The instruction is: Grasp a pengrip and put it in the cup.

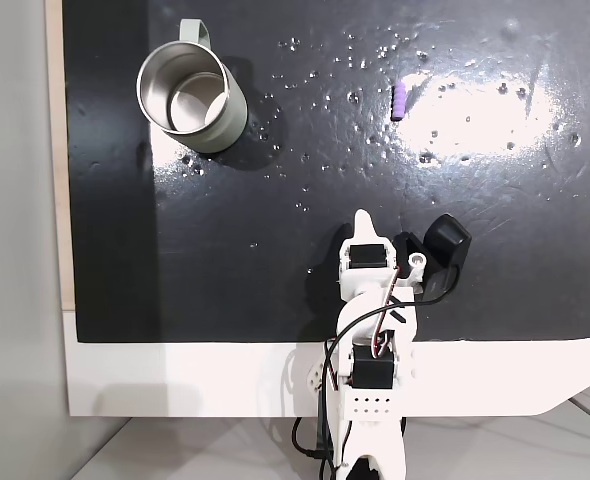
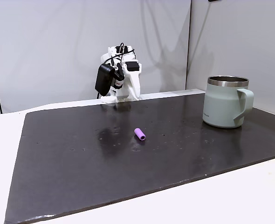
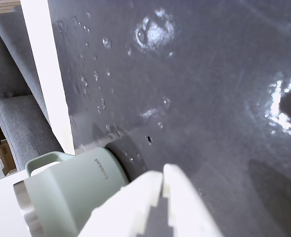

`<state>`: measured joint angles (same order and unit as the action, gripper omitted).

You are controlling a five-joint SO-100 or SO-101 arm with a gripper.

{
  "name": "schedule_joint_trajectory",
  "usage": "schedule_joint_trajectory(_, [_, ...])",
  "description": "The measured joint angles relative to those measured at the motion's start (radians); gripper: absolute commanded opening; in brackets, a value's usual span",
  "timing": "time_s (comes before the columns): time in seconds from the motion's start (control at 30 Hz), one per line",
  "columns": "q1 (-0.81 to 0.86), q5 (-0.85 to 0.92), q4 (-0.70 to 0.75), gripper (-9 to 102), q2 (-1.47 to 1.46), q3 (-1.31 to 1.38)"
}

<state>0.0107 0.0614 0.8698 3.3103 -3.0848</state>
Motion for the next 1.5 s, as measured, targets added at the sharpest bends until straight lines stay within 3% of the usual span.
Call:
schedule_joint_trajectory(0.43, [0.002,0.005,0.000,0,0.000,0.000])
schedule_joint_trajectory(0.67, [0.000,0.104,0.029,0,0.000,0.060])
schedule_joint_trajectory(0.8, [0.000,0.204,0.103,0,-0.077,0.242])
schedule_joint_trajectory(1.0, [0.002,0.359,0.172,1,-0.425,0.609])
schedule_joint_trajectory(1.5, [0.044,0.847,0.206,10,-1.100,1.244])
